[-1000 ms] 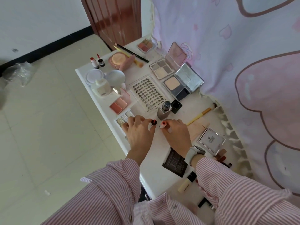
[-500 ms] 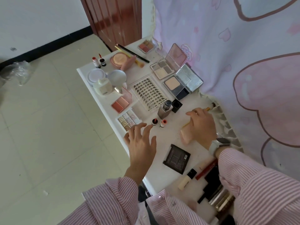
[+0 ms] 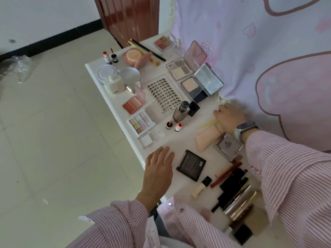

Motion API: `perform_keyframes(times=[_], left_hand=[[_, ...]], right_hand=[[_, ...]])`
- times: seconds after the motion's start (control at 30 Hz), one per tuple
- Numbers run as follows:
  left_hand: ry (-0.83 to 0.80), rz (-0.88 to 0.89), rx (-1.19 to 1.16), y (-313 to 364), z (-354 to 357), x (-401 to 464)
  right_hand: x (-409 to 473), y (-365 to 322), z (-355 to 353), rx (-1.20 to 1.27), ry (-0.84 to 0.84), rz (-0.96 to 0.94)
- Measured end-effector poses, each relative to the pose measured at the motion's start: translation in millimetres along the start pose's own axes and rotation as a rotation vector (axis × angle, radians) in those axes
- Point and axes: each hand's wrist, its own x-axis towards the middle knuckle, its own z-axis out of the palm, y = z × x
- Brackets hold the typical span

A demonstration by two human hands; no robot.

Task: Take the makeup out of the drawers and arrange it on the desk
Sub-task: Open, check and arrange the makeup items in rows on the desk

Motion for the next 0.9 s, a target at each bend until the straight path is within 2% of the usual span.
perform_keyframes(times=[0.07,0.17,0.27,0.43,0.5,0.63,0.8,0.9], left_hand=[[0.007,0.007,0.001,-0.2,-0.6,0.3],[0.020,0.019,-0.012,-1.7,-1.4,0.5],[0.032,0.030,-0.018,-3.5,-0.4,-0.5],[0.124,0.015,-0.086,-5.8,1.9,-2.3],[0.202,-0.024,-0.109,-7.1,1.8,-6.7],[0.295,-0.059,-0.062,-16.9,1.1,-18.9],[0.316,-0.083,-0.041,-22.0,0.6,-24.7],[0.265,-0.003,-0.013,-19.6,-0.9,-23.2]], right_hand=[[-0.5,1.1,2.5,0.022,0.064,-0.004],[-6.3,0.3,1.7,0.047,0.258,-0.073],[-18.0,-2.2,2.8,0.006,0.341,-0.141],[-46.1,-39.5,20.2,0.037,0.578,-0.377],[-46.5,-59.8,26.5,0.060,0.589,-0.427],[-29.7,-88.2,28.5,0.069,0.573,-0.412],[-25.1,-102.7,26.1,0.083,0.513,-0.410],[-33.9,-89.4,34.3,0.138,0.587,-0.426]])
